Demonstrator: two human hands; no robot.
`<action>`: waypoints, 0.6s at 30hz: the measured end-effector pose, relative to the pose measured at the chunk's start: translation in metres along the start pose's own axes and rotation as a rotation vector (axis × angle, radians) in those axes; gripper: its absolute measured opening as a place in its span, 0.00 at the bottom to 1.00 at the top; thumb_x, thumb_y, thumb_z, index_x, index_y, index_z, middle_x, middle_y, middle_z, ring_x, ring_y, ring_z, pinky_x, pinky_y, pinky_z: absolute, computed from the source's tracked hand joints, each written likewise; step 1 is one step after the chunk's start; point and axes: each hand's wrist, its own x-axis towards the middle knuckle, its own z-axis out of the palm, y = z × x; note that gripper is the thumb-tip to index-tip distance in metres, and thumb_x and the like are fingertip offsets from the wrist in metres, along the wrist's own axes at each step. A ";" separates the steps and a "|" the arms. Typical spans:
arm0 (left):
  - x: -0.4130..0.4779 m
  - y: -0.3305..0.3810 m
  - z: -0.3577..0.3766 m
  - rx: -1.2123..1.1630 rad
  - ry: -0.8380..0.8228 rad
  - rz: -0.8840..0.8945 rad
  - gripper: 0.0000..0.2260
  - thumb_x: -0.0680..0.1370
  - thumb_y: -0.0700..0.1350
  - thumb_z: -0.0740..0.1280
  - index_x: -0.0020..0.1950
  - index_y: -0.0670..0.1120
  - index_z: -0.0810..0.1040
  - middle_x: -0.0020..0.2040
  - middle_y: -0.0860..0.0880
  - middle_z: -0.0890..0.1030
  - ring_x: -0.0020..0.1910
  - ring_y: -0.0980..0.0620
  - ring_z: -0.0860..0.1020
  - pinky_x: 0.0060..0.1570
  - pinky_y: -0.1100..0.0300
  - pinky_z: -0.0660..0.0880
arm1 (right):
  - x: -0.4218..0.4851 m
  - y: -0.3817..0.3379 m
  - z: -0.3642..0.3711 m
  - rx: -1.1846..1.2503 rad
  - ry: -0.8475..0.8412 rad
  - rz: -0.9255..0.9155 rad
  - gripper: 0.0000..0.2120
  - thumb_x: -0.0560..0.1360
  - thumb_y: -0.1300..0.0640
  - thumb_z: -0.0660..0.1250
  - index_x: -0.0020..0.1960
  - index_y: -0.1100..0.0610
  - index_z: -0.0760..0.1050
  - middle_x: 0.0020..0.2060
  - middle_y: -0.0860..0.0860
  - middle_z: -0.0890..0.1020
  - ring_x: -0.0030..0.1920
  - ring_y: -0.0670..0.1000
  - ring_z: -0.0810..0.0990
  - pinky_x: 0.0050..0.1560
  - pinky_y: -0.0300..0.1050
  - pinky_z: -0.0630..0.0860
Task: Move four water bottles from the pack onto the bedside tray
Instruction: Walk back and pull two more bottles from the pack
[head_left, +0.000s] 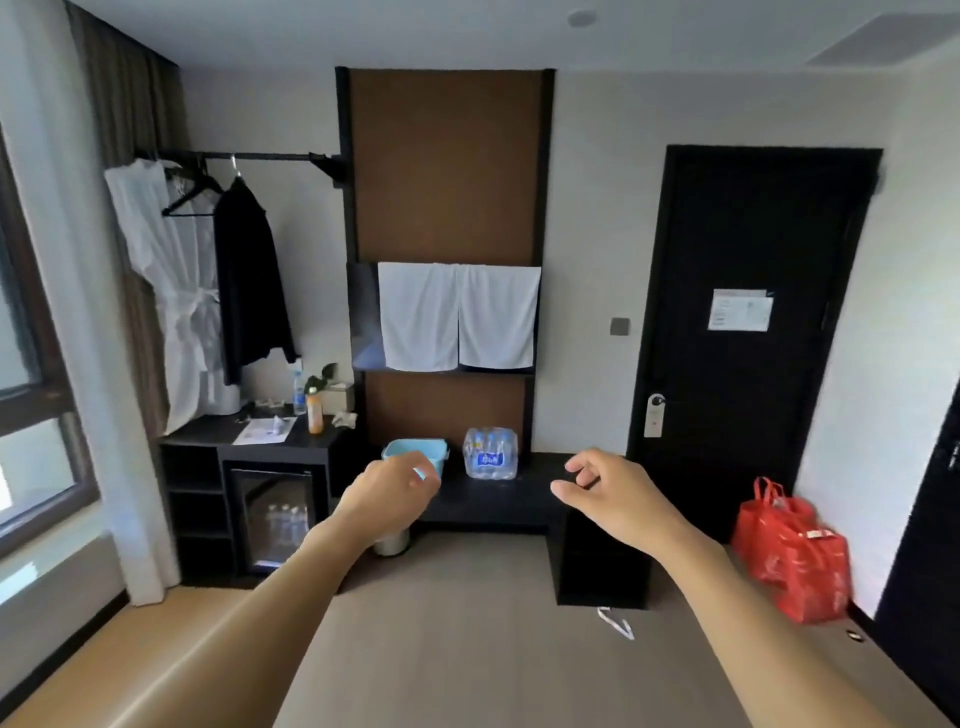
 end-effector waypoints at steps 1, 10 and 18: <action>0.036 -0.003 0.002 -0.009 -0.003 0.008 0.10 0.75 0.57 0.60 0.48 0.59 0.80 0.51 0.50 0.85 0.49 0.45 0.83 0.55 0.49 0.82 | 0.033 0.006 0.007 0.003 0.007 0.008 0.24 0.74 0.38 0.69 0.65 0.48 0.76 0.56 0.47 0.80 0.54 0.47 0.81 0.59 0.51 0.80; 0.366 -0.030 0.078 -0.074 -0.021 0.085 0.08 0.76 0.54 0.63 0.46 0.56 0.82 0.45 0.56 0.85 0.47 0.49 0.83 0.50 0.51 0.82 | 0.363 0.090 0.089 0.056 0.053 0.010 0.21 0.77 0.42 0.68 0.66 0.51 0.75 0.57 0.48 0.80 0.54 0.46 0.80 0.52 0.41 0.77; 0.654 -0.048 0.123 -0.207 -0.034 0.005 0.07 0.81 0.46 0.65 0.49 0.52 0.83 0.46 0.53 0.84 0.50 0.49 0.83 0.40 0.62 0.74 | 0.663 0.141 0.120 0.163 0.070 -0.024 0.17 0.79 0.43 0.66 0.62 0.51 0.77 0.54 0.47 0.82 0.47 0.39 0.79 0.43 0.30 0.70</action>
